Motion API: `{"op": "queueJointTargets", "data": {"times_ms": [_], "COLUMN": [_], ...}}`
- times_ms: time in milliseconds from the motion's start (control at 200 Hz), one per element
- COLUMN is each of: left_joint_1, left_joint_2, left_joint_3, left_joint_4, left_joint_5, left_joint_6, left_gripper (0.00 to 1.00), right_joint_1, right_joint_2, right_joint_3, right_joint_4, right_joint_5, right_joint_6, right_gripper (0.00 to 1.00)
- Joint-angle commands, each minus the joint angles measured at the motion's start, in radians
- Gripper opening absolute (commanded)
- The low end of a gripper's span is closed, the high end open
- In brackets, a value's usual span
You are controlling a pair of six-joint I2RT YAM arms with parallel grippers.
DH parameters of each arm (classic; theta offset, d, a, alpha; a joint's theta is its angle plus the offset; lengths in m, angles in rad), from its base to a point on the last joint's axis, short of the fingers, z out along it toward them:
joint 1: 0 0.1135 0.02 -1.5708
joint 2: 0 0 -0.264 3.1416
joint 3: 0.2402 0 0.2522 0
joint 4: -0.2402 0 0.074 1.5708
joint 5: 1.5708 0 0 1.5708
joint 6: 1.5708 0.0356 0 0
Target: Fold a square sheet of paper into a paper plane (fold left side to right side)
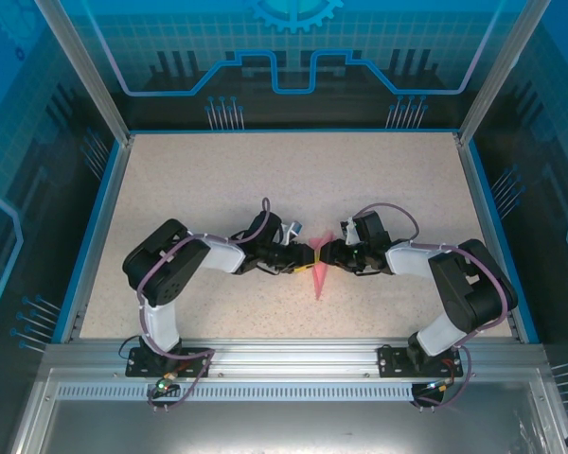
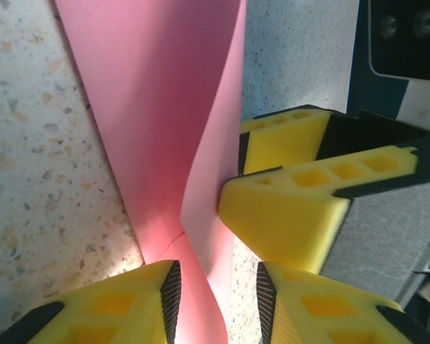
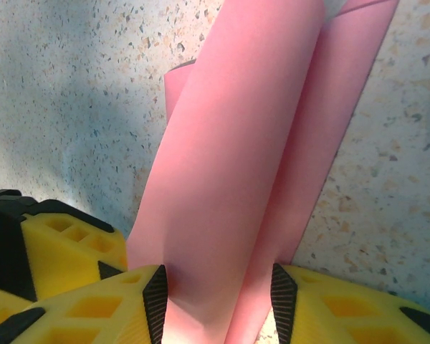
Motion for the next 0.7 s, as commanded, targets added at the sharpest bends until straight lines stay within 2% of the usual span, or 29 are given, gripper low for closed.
{"op": "queueJointTargets", "data": {"times_ms": [0, 100, 350, 695], "left_joint_1": [0.007, 0.007, 0.009, 0.01], "left_joint_2": [0.031, 0.044, 0.058, 0.068], "left_joint_3": [0.038, 0.05, 0.069, 0.071], "left_joint_4": [-0.022, -0.019, -0.049, -0.064], "left_joint_5": [0.021, 0.022, 0.009, 0.0], "left_joint_6": [0.018, 0.019, 0.043, 0.063], "left_gripper": [0.33, 0.28, 0.05, 0.0], "right_joint_1": [0.037, 0.038, 0.039, 0.019], "right_joint_2": [0.065, 0.065, 0.06, -0.065], "right_joint_3": [-0.003, -0.002, 0.004, 0.011], "right_joint_4": [-0.011, -0.012, -0.014, -0.07], "right_joint_5": [0.036, 0.035, 0.027, 0.019], "right_joint_6": [-0.013, -0.013, -0.017, -0.059], "right_gripper": [0.46, 0.46, 0.47, 0.53]}}
